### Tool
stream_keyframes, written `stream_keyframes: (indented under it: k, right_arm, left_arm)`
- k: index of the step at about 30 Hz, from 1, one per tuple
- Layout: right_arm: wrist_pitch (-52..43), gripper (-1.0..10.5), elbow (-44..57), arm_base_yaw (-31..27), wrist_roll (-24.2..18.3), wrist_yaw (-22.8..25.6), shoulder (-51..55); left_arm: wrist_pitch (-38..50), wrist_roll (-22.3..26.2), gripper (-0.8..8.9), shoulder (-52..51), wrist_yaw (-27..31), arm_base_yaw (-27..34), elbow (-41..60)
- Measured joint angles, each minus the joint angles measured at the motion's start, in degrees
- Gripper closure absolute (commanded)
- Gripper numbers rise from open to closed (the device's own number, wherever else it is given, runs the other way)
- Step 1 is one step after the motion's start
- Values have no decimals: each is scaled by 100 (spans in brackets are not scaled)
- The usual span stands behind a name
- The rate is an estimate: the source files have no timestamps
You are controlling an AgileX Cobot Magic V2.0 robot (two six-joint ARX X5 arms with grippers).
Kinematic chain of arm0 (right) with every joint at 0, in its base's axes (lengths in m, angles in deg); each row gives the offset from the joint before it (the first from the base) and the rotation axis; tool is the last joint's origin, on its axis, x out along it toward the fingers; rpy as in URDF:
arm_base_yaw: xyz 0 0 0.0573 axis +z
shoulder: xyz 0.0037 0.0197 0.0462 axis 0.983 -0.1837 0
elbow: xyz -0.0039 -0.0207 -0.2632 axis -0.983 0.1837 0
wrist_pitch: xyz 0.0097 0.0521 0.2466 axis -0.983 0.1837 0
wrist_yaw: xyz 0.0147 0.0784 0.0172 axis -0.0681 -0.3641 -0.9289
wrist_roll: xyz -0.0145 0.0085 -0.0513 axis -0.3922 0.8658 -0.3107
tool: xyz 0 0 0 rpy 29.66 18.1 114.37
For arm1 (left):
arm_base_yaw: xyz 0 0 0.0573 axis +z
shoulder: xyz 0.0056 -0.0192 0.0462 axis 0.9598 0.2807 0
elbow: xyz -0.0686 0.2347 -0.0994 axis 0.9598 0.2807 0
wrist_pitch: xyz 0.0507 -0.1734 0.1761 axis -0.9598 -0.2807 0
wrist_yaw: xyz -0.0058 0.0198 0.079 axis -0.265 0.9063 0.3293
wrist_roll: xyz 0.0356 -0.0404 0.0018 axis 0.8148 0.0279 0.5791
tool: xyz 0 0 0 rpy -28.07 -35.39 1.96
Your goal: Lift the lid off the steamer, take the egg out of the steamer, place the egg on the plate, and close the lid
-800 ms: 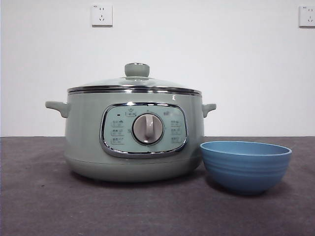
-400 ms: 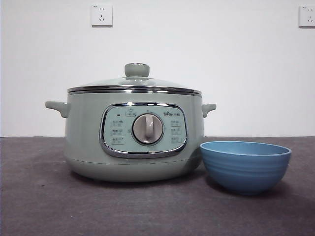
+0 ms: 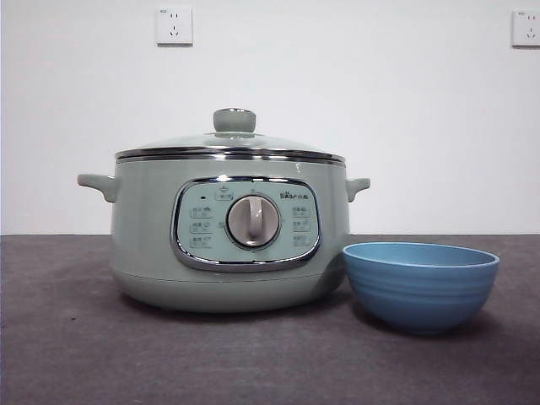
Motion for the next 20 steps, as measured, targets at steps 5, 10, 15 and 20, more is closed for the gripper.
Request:
stream_keyframes:
  k: [5, 10, 15, 20]
  right_arm:
    - [-2, 945, 0, 0, 111, -2, 0]
    - [-2, 945, 0, 0, 131, -2, 0]
    - [-2, 945, 0, 0, 146, -4, 0]
    - [-2, 945, 0, 0, 146, -2, 0]
  left_arm:
    - [0, 0, 816, 0, 0, 0, 0]
    - [0, 0, 816, 0, 0, 0, 0]
    - [0, 0, 816, 0, 0, 0, 0]
    - [-2, 0, 816, 0, 0, 0, 0]
